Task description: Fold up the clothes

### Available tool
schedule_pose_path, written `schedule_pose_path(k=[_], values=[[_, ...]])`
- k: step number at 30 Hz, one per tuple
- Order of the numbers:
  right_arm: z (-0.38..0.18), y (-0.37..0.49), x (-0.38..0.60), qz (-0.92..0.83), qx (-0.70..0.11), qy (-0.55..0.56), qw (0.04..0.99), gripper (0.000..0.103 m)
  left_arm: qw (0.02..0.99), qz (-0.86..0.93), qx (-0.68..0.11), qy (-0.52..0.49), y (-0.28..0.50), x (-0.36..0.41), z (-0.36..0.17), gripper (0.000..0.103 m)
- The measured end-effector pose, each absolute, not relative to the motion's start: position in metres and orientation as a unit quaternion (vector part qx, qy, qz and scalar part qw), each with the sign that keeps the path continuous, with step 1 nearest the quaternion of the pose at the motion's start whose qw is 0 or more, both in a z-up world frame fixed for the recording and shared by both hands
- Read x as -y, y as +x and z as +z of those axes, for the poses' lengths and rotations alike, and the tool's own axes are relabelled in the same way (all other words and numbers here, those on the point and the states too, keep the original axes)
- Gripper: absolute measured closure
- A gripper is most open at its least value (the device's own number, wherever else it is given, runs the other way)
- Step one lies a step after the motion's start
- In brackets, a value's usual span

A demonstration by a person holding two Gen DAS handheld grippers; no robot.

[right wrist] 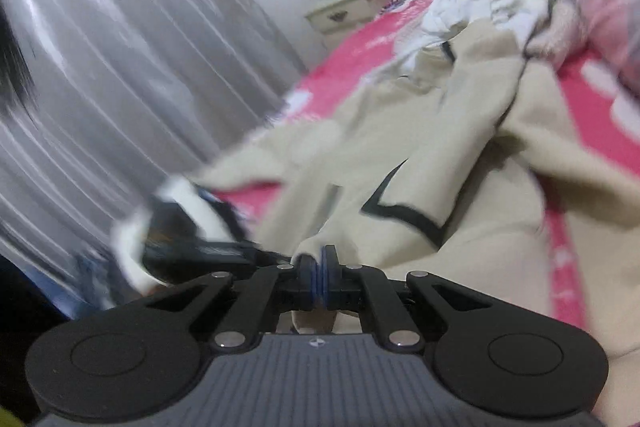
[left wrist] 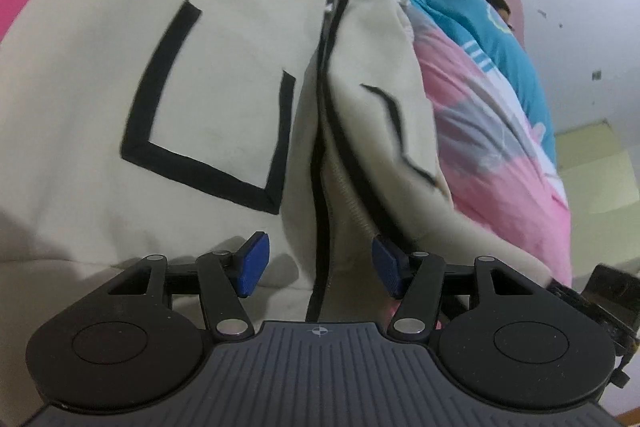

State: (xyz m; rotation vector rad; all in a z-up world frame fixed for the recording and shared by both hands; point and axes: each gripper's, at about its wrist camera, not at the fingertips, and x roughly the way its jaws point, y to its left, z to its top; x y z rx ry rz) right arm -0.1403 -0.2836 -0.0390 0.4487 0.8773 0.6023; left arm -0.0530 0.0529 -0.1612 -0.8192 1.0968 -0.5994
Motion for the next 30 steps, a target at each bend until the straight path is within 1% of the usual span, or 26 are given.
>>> schedule_pose_path(k=[1, 2, 4, 5, 6, 7, 9, 10, 13, 15, 17, 19, 20, 21, 22, 26, 27, 28, 29, 30], values=[[-0.045, -0.139, 0.279, 0.276, -0.439, 0.190, 0.833, 0.097, 0.736, -0.269, -0.496, -0.373, -0.053, -0.056, -0.161, 0.046], [-0.055, -0.137, 0.270, 0.263, -0.475, 0.146, 0.827, 0.097, 0.739, -0.266, -0.493, -0.373, -0.054, -0.059, -0.160, 0.046], [-0.081, -0.137, 0.247, 0.208, -0.552, 0.013, 0.808, 0.091, 0.744, -0.261, -0.492, -0.369, -0.053, -0.061, -0.159, 0.046], [-0.095, -0.138, 0.238, 0.183, -0.579, -0.046, 0.793, 0.091, 0.748, -0.263, -0.491, -0.361, -0.052, -0.058, -0.157, 0.046], [-0.099, -0.140, 0.235, 0.177, -0.587, -0.065, 0.787, 0.091, 0.753, -0.267, -0.489, -0.350, -0.052, -0.055, -0.155, 0.046], [-0.099, -0.141, 0.234, 0.178, -0.589, -0.069, 0.785, 0.090, 0.757, -0.270, -0.488, -0.340, -0.051, -0.051, -0.152, 0.046], [-0.094, -0.142, 0.235, 0.183, -0.590, -0.060, 0.784, 0.067, 0.766, -0.277, -0.485, -0.319, -0.050, -0.044, -0.148, 0.046], [-0.087, -0.142, 0.239, 0.188, -0.587, -0.042, 0.786, 0.064, 0.770, -0.280, -0.483, -0.308, -0.050, -0.041, -0.146, 0.046], [-0.063, -0.140, 0.263, 0.219, -0.568, 0.045, 0.792, 0.059, 0.782, -0.290, -0.478, -0.276, -0.048, -0.030, -0.139, 0.046], [-0.045, -0.139, 0.286, 0.224, -0.541, 0.093, 0.805, 0.053, 0.789, -0.296, -0.474, -0.255, -0.047, -0.023, -0.135, 0.046], [-0.031, -0.136, 0.310, 0.181, -0.508, 0.096, 0.837, 0.048, 0.796, -0.302, -0.470, -0.233, -0.046, -0.016, -0.130, 0.046], [-0.026, -0.127, 0.335, 0.092, -0.484, 0.062, 0.868, 0.043, 0.809, -0.312, -0.466, -0.174, -0.047, 0.004, -0.124, 0.046], [-0.030, -0.120, 0.348, 0.040, -0.481, 0.039, 0.875, 0.036, 0.815, -0.314, -0.466, -0.141, -0.048, 0.014, -0.122, 0.046], [-0.036, -0.112, 0.361, -0.015, -0.480, 0.015, 0.877, 0.035, 0.821, -0.307, -0.469, -0.102, -0.050, 0.027, -0.123, 0.046], [-0.045, -0.104, 0.371, -0.041, -0.481, 0.002, 0.876, 0.035, 0.827, -0.298, -0.474, -0.063, -0.052, 0.040, -0.125, 0.046], [-0.088, -0.068, 0.395, -0.065, -0.491, -0.011, 0.868, 0.034, 0.827, -0.270, -0.493, -0.024, -0.056, 0.055, -0.137, 0.046], [-0.098, -0.062, 0.395, -0.062, -0.493, -0.015, 0.868, 0.036, 0.826, -0.267, -0.496, -0.026, -0.056, 0.053, -0.139, 0.046], [-0.109, -0.056, 0.395, -0.059, -0.494, -0.018, 0.867, 0.040, 0.824, -0.265, -0.500, -0.031, -0.055, 0.050, -0.141, 0.046], [-0.115, -0.052, 0.391, -0.058, -0.497, -0.023, 0.866, 0.060, 0.822, -0.263, -0.503, -0.035, -0.055, 0.047, -0.142, 0.046], [-0.120, -0.049, 0.387, -0.057, -0.500, -0.030, 0.864, 0.087, 0.821, -0.262, -0.506, -0.040, -0.054, 0.044, -0.144, 0.046]])
